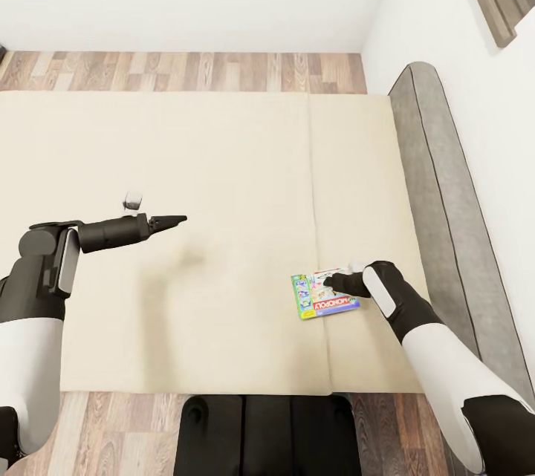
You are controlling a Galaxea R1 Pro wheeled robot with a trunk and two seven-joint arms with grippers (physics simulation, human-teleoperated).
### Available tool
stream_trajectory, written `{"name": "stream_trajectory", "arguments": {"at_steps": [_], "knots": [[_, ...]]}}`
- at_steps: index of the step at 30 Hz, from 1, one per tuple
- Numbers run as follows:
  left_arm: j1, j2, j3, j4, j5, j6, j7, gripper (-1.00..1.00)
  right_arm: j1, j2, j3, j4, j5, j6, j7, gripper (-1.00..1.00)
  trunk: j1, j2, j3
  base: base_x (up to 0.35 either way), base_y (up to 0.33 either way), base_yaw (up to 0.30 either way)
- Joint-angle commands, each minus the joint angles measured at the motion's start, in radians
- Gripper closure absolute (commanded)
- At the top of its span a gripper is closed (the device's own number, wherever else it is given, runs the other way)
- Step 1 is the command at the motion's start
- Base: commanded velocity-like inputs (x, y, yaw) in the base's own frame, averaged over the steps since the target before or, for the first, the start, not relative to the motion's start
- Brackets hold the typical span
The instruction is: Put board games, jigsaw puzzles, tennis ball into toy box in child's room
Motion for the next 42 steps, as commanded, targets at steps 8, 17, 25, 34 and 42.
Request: {"name": "stream_trajectory", "arguments": {"at_steps": [8, 17, 25, 34, 42], "knots": [[0.0, 0.0, 0.0, 0.028, 0.0, 0.006, 0.0, -1.0, 0.0, -0.015, 0.006, 0.045, -0.06, -0.002, 0.066, -1.0, 0.001, -0.001, -0.001, 0.0, 0.0, 0.0], [0.0, -0.002, -0.001, 0.029, -0.001, 0.006, -0.001, -1.0, 0.0, -0.031, 0.006, 0.038, -0.06, 0.003, 0.093, -1.0, 0.001, -0.001, -0.001, 0.0, 0.0, 0.0], [0.0, -0.002, 0.0, 0.029, -0.001, 0.006, -0.001, -1.0, 0.0, -0.062, 0.005, -0.08, -0.066, 0.138, 0.124, -1.0, 0.001, -0.001, -0.001, 0.0, 0.0, 0.0], [0.0, -0.001, -0.001, 0.029, -0.002, 0.006, -0.001, -1.0, 0.004, -0.127, -0.005, -0.101, -0.073, 0.17, 0.219, -1.0, 0.001, -0.001, -0.001, 0.0, 0.0, 0.0], [0.0, -0.002, -0.001, 0.034, -0.002, 0.006, -0.001, -1.0, 0.004, -0.17, -0.009, -0.07, -0.076, 0.169, 0.285, -1.0, 0.001, -0.001, -0.001, 0.0, 0.0, 0.0]]}}
